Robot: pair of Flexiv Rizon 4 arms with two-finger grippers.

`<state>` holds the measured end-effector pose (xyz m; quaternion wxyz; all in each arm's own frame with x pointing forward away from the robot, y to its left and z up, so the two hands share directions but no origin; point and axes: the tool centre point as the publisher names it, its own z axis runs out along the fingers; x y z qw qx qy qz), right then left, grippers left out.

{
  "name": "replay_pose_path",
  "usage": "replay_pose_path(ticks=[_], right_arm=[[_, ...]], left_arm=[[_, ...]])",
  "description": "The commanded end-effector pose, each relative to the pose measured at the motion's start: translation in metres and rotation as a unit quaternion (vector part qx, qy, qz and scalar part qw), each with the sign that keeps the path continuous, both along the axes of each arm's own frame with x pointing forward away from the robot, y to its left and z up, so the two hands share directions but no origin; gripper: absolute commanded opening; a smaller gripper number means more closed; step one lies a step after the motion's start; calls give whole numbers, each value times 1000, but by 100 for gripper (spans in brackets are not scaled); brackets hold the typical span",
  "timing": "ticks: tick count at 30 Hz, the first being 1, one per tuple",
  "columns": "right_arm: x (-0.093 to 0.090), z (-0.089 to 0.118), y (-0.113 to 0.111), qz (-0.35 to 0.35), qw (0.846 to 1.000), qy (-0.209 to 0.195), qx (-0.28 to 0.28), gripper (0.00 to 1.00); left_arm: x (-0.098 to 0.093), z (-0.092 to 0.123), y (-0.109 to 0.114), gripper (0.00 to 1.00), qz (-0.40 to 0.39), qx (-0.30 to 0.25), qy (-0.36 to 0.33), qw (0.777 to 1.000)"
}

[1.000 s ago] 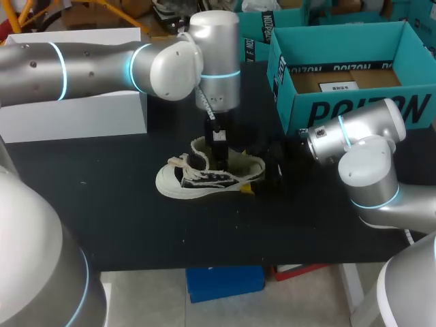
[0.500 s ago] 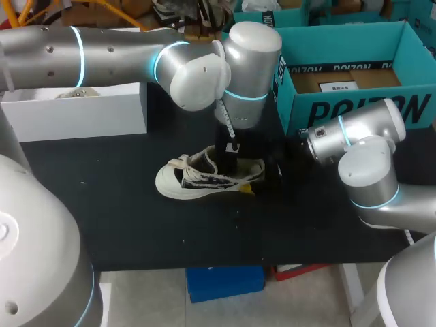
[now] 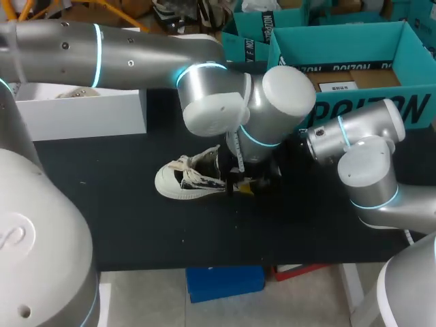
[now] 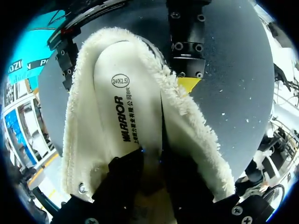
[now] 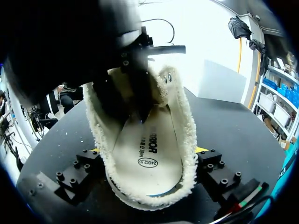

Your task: Take the shoe out of the shoebox, open the shoe tongue, remove and reinsert the insole, then place the shoe into the shoebox

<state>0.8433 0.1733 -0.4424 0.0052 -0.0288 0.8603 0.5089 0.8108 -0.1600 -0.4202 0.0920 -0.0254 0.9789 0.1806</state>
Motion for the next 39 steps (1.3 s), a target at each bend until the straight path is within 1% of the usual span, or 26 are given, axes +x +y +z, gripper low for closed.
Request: replay_pose_path(ticks=[1,7,11,20,23,25,26,27,28,32,36,39], right_arm=[[1,-2,-1,-1,1000,1,-1,0],[1,-2,-1,-1,1000,1,-1,0],[1,-2,-1,-1,1000,1,-1,0],[1,-2,-1,-1,1000,1,-1,0],[1,-2,-1,-1,1000,1,-1,0],[1,-2,-1,-1,1000,1,-1,0],[1,-2,-1,-1,1000,1,-1,0],[1,-2,-1,-1,1000,1,-1,0],[1,-2,-1,-1,1000,1,-1,0],[1,-2,-1,-1,1000,1,-1,0],[1,-2,-1,-1,1000,1,-1,0],[1,-2,-1,-1,1000,1,-1,0]], left_arm=[[-2,-40,20,25,-15,16,-65,998],[9,-44,35,25,-16,18,-100,995],[18,-45,40,27,-15,9,-111,994],[29,-39,44,28,-11,-17,-139,990],[35,-42,42,27,-13,-17,-141,990],[40,-46,41,25,-16,-17,-131,991],[40,-47,41,21,-18,-18,-125,992],[41,-48,41,15,-20,-20,-121,992],[41,-48,40,0,-24,-19,-117,993],[37,-50,38,0,-31,-27,-99,994],[29,-43,36,0,-36,-35,-83,995],[24,-34,35,0,-42,-54,-62,996]])
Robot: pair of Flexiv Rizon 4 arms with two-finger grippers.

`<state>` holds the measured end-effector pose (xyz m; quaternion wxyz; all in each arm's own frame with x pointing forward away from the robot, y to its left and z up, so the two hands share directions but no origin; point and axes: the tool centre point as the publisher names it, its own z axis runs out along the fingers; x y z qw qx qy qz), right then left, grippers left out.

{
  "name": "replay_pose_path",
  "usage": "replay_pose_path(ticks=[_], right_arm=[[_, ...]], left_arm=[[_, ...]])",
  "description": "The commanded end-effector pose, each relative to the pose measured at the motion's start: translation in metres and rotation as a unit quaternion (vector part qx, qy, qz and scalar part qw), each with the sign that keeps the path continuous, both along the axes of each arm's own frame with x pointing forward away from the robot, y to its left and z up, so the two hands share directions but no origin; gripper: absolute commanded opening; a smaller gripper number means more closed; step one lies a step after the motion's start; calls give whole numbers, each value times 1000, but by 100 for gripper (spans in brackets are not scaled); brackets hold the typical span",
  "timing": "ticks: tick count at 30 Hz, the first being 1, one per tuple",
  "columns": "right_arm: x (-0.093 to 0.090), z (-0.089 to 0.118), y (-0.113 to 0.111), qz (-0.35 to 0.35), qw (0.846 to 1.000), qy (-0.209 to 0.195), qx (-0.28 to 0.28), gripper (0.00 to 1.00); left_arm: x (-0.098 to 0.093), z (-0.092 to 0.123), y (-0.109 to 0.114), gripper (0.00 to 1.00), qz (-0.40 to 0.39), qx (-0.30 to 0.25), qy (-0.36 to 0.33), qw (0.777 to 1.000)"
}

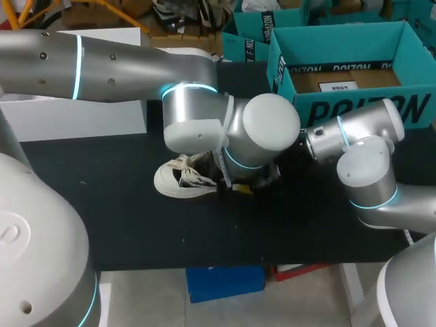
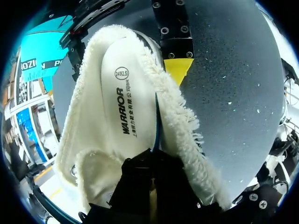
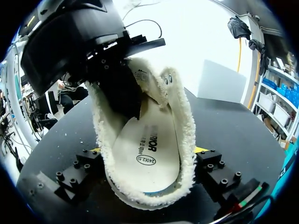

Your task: Take the shoe out of the shoebox, open the shoe tongue, remove and reinsert the insole, then place the shoe into the shoebox

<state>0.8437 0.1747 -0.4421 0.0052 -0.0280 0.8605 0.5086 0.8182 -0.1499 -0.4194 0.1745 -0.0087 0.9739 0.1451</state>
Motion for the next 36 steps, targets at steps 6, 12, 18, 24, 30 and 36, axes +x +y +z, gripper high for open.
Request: replay_pose_path(ticks=[6,12,18,24,30,36], right_arm=[[1,-3,-2,0,1000,0,-1,0],[1,-3,-2,0,1000,0,-1,0],[1,-3,-2,0,1000,0,-1,0],[1,-3,-2,0,1000,0,-1,0],[1,-3,-2,0,1000,0,-1,0],[1,-3,-2,0,1000,0,-1,0]], left_arm=[[3,-11,15,0,-15,-33,25,999],[-5,14,7,0,-22,-60,25,998],[-3,33,5,0,-19,-115,68,991],[-1,39,4,0,-13,-132,86,987],[-1,37,5,0,-8,-150,103,983],[-3,40,3,0,-16,-161,102,982]])
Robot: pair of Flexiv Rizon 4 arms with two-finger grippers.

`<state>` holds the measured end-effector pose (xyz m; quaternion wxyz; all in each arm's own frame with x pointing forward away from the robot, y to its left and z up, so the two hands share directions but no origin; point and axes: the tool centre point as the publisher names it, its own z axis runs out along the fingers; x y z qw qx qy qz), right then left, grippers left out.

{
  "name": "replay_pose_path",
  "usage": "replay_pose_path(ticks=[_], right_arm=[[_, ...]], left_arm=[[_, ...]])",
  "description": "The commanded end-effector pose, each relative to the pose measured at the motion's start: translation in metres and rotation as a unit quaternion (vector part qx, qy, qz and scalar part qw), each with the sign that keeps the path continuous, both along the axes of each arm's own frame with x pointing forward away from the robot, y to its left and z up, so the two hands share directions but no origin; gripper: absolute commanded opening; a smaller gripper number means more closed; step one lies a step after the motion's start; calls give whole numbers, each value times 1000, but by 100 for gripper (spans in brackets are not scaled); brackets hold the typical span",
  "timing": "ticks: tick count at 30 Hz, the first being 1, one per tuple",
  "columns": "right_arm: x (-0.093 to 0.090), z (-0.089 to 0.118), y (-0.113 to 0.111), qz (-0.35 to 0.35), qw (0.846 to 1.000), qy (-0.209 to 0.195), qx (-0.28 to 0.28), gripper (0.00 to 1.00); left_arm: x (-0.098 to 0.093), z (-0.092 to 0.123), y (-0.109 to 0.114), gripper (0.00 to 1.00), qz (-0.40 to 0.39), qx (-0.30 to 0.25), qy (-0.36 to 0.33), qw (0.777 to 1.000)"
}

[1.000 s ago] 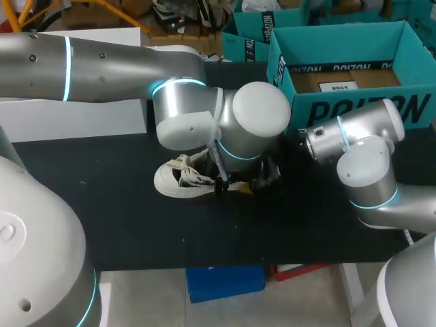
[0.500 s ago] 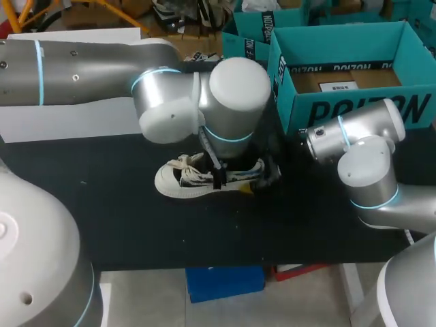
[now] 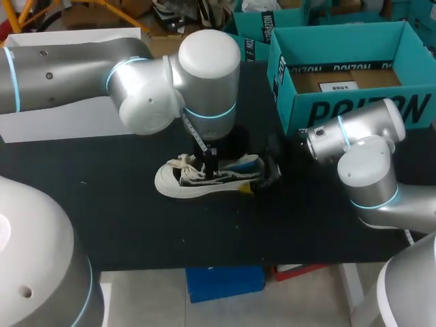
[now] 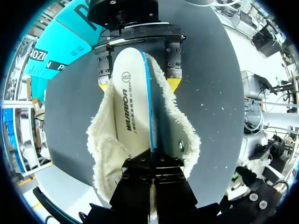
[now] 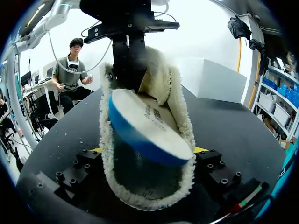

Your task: Take the shoe out of the shoebox, open the shoe tongue, remove and reinsert the insole, then place the shoe into the shoebox

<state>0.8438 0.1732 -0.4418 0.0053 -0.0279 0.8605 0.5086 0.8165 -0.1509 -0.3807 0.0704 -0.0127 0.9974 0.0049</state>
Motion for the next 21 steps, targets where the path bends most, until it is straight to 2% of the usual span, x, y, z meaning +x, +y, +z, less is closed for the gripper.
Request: replay_pose_path(ticks=[1,10,20,21], right_arm=[[1,-3,-1,0,1000,0,-1,0],[1,-3,-1,0,1000,0,-1,0],[1,-3,-1,0,1000,0,-1,0],[1,-3,-1,0,1000,0,-1,0]], left_arm=[[-2,2,4,0,-8,-20,-3,1000],[1,9,-18,0,-36,-24,-10,999],[0,-4,-37,0,-64,-8,8,998],[1,-6,-38,19,-64,-7,11,998]])
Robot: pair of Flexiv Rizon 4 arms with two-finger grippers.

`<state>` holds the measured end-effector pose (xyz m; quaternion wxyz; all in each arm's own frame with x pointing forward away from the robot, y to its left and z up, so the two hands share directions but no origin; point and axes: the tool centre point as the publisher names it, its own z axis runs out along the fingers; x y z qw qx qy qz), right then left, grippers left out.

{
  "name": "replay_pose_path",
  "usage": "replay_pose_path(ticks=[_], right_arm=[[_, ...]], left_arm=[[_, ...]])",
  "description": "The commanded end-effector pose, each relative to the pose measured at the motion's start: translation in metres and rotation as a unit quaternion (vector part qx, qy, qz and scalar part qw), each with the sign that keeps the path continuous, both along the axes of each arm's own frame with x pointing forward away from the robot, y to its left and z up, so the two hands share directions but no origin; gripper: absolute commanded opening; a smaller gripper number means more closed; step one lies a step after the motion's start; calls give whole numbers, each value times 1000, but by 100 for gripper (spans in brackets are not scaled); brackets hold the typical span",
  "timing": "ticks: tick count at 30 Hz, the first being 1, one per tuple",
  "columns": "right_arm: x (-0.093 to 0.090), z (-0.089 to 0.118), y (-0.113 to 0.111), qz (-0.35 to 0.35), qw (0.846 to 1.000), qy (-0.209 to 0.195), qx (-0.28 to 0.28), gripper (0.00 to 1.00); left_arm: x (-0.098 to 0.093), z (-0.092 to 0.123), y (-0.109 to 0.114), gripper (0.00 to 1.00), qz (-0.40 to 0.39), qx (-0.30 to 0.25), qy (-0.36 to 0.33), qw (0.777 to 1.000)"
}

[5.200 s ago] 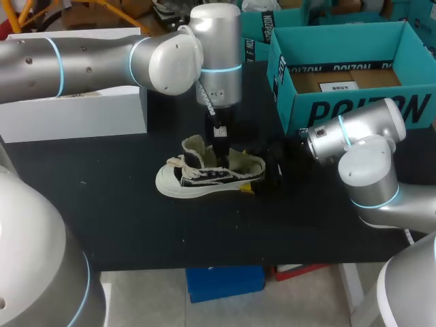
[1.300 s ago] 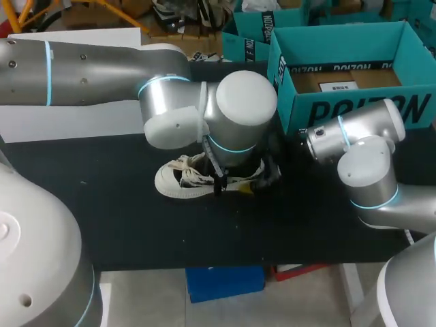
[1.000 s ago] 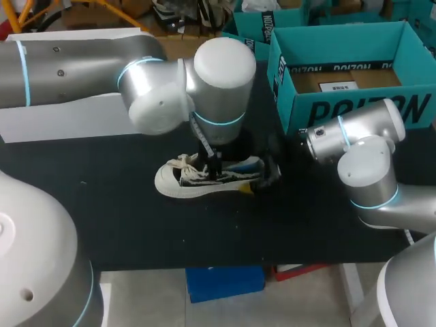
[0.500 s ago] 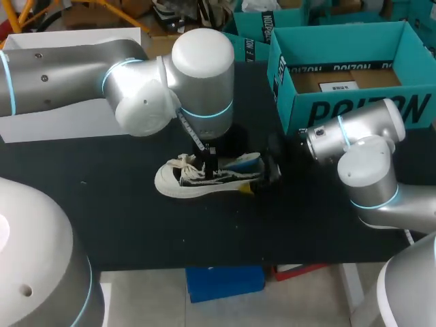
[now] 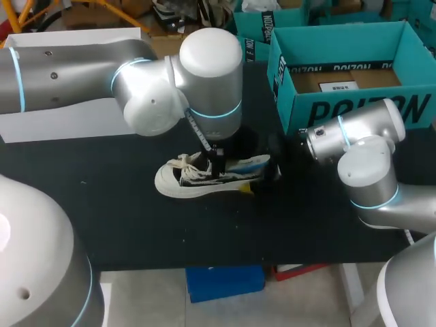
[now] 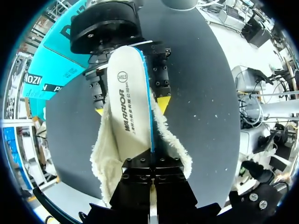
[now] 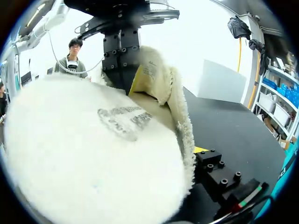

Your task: Take the shoe out of the shoebox, open the shoe tongue, remove and reinsert the insole, then place the shoe into the shoebox

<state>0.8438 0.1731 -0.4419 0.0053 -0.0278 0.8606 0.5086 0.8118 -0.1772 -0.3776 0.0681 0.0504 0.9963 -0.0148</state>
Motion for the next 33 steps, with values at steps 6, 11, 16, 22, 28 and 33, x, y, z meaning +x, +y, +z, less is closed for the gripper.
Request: replay_pose_path(ticks=[6,11,16,22,28,33], right_arm=[[1,-3,0,0,1000,0,-1,0],[1,-3,0,0,1000,0,-1,0],[1,-3,0,0,1000,0,-1,0],[1,-3,0,0,1000,0,-1,0],[1,-3,0,0,1000,0,-1,0],[1,-3,0,0,1000,0,-1,0]], left_arm=[[12,-3,-14,100,1,2,6,1000],[10,18,-19,100,-22,-28,-12,999],[2,33,-31,90,-55,-46,-34,997],[-9,29,-41,77,-87,-60,-45,993],[-12,13,-49,72,-85,-62,-54,993],[-8,2,-56,69,-76,-59,-64,993]])
